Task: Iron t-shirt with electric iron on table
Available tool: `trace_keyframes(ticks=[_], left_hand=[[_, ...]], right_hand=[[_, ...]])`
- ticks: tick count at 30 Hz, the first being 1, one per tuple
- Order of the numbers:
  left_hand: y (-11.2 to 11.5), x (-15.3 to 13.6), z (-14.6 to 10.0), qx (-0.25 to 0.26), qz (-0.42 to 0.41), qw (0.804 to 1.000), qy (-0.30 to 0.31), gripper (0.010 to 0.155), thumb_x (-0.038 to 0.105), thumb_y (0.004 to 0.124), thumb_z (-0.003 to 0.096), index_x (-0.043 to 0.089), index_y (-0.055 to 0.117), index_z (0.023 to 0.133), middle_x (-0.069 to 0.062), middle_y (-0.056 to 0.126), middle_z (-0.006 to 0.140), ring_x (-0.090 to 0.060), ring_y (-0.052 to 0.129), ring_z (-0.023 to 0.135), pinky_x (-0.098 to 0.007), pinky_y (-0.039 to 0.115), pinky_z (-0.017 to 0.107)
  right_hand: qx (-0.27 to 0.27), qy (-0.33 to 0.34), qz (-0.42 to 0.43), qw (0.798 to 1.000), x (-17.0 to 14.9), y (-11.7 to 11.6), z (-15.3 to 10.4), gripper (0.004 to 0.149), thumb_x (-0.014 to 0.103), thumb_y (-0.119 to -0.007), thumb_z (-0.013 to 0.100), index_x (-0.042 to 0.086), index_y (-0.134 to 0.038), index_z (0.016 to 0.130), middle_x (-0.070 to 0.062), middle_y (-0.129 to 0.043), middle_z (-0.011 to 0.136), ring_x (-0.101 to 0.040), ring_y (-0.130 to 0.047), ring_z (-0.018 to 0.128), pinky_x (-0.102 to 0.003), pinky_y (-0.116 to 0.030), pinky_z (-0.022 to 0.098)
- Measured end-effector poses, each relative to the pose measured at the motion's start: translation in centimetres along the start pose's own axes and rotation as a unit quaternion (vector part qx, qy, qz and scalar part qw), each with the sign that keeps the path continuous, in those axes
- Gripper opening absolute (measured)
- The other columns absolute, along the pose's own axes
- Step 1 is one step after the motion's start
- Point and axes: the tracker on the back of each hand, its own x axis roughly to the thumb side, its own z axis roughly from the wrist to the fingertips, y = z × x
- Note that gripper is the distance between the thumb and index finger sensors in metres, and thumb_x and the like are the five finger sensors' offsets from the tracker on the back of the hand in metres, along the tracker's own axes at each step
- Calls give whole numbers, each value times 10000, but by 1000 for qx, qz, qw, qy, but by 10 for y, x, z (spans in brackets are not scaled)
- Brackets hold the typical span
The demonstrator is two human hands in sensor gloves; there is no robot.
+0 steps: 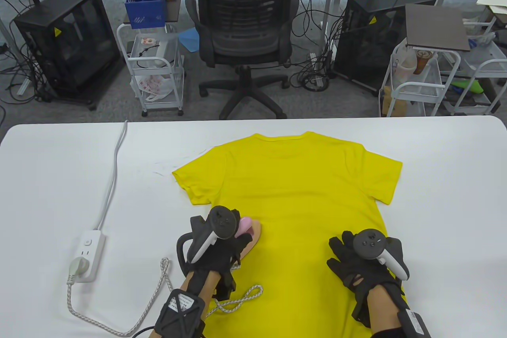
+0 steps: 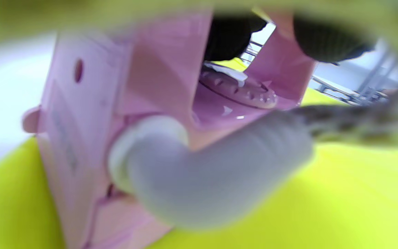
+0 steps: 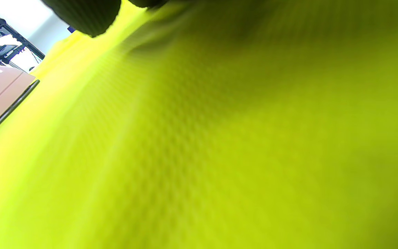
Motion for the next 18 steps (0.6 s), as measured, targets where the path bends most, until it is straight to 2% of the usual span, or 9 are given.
trace_keyframes(ticks=[2,3,6,8,10,12,14,15,18], left_hand=[[7,17,-3,-39,5,997,64,743,603,807,407,346,560,1058,32,887,763,-177,983,528,-503,753,599],[13,31,-6,-80,5,990,120,740,612,800,404,348,569,1056,35,893,763,-177,988,529,-502,754,604],[31,65,-21,-194,18,952,237,728,622,797,407,361,587,1053,44,894,786,-189,988,568,-503,738,641],[39,83,-35,-204,59,936,280,726,632,788,403,377,583,1052,61,893,795,-177,995,583,-498,744,651],[43,94,-44,-182,91,932,301,723,640,777,396,390,585,1046,69,899,793,-165,1005,582,-492,756,649],[40,91,-42,-167,89,939,286,719,645,773,389,401,593,1041,72,898,794,-158,1008,584,-492,759,641],[34,82,-36,-126,87,958,243,717,631,772,391,393,590,1042,56,897,799,-172,1007,589,-503,753,637],[29,73,-30,-82,92,971,203,720,631,765,392,392,581,1046,53,892,803,-173,1005,588,-505,752,634],[14,41,-12,-9,81,994,74,744,617,749,404,353,534,1066,34,864,822,-192,984,597,-517,730,635]], right_hand=[[0,0,0,1000,0,0,0,646,516,-670,492,373,-361,1040,8,-120,1110,-273,-16,985,-562,-71,661],[-1,-1,0,1000,0,0,0,646,517,-670,492,372,-361,1040,7,-120,1110,-275,-16,985,-563,-72,660],[-1,-2,-1,1000,0,0,0,645,516,-671,491,375,-360,1039,8,-119,1109,-273,-16,984,-562,-72,660],[-1,-2,-2,1000,1,0,0,646,516,-671,491,376,-359,1039,8,-118,1109,-273,-16,984,-562,-72,660],[-2,-3,-5,1000,1,-1,0,647,518,-669,491,376,-356,1039,8,-116,1109,-275,-14,984,-563,-73,660],[-3,-4,-9,1000,1,-1,0,649,520,-669,490,377,-352,1039,6,-115,1108,-276,-14,983,-567,-74,659],[-4,-4,-10,1000,1,-1,0,649,520,-670,490,378,-351,1038,5,-113,1108,-278,-13,983,-568,-75,659],[-4,-3,-10,1000,1,-1,0,649,519,-671,490,380,-352,1037,6,-113,1108,-278,-15,983,-568,-75,659],[-3,-2,-6,1000,1,-1,-1,649,517,-673,489,378,-356,1038,6,-116,1108,-276,-15,984,-564,-74,661]])
